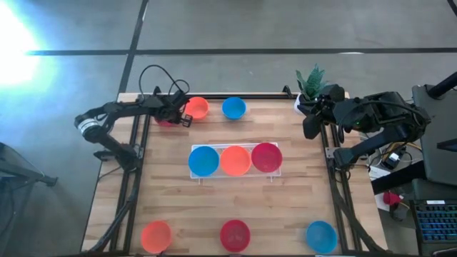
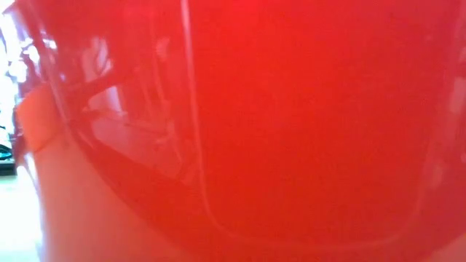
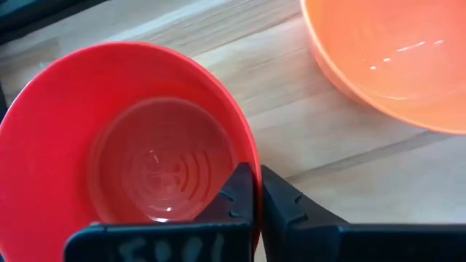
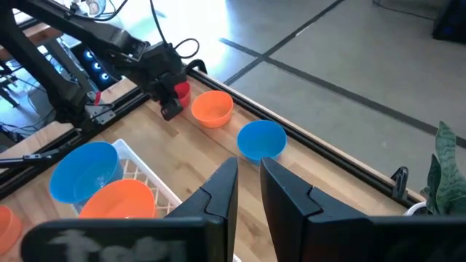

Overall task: Pick & Place Mini bowls
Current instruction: Stack the top red bowl on the red bowl on the shelf

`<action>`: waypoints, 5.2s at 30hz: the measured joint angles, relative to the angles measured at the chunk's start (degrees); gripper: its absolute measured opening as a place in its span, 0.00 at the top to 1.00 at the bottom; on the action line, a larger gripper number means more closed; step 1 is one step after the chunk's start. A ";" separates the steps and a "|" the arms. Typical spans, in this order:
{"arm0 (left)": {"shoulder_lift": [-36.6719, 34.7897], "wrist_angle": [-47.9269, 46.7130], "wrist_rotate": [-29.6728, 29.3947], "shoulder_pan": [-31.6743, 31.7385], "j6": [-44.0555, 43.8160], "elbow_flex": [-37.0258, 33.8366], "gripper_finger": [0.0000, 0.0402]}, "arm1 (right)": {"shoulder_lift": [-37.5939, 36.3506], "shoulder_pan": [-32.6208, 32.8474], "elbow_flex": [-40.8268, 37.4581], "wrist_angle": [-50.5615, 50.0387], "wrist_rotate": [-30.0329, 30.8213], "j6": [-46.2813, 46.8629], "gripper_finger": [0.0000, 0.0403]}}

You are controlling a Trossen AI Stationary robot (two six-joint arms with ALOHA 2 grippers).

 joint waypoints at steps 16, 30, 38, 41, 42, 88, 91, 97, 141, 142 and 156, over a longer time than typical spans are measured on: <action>-14.87 -2.72 3.74 -2.58 12.92 11.23 1.00 | 0.00 0.00 -0.08 -0.13 0.04 -2.13 0.86; -12.14 -3.92 -5.51 -18.23 31.20 28.16 1.00 | 0.00 0.00 -5.82 0.25 2.24 -15.42 0.86; -6.31 -3.93 -14.25 -26.59 40.01 33.18 1.00 | 0.23 0.00 -12.69 11.72 3.66 -28.56 0.85; -4.35 -3.89 -14.74 -28.59 40.39 34.26 1.00 | 0.91 0.02 -14.13 16.37 3.64 -33.39 0.81; -3.84 -3.88 -15.24 -29.21 40.76 34.45 1.00 | 1.33 0.02 -14.42 17.87 3.67 -34.64 0.79; 3.31 2.81 -35.10 -41.44 73.11 34.86 1.00 | 15.05 -22.80 -18.10 55.40 -22.62 -42.64 0.63; 3.31 2.81 -35.10 -41.50 73.77 34.86 1.00 | 16.20 -23.64 -18.10 56.14 -24.58 -42.48 0.63; 3.35 2.32 -35.22 -41.57 73.94 34.77 1.00 | 19.39 -24.16 -18.10 57.70 -25.09 -42.58 0.64; 3.36 2.69 -35.29 -41.86 70.95 34.82 1.00 | 21.92 -26.16 -18.05 60.17 -20.55 -39.22 0.98; 3.36 2.69 -35.31 -41.86 70.95 34.82 1.00 | 21.92 -26.16 -18.05 60.15 -20.55 -38.99 0.98; 3.36 2.72 -35.53 -41.79 69.32 34.84 0.78 | 21.92 -26.48 -18.07 60.02 -20.55 -38.71 0.98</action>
